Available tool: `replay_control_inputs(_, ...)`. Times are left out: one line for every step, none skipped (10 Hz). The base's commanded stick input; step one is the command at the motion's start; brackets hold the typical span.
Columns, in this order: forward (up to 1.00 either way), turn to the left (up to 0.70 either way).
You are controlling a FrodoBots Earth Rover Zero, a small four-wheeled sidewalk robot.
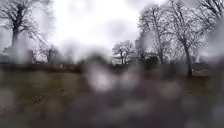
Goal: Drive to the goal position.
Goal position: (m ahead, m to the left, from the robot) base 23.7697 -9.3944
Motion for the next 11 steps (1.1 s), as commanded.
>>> replay_control_inputs(1.00,0.00)
replay_control_inputs(1.00,0.00)
replay_control_inputs(1.00,0.00)
replay_control_inputs(1.00,0.00)
replay_control_inputs(1.00,0.00)
replay_control_inputs(1.00,0.00)
replay_control_inputs(1.00,0.00)
replay_control_inputs(1.00,0.00)
replay_control_inputs(1.00,0.00)
replay_control_inputs(1.00,0.00)
replay_control_inputs(1.00,0.00)
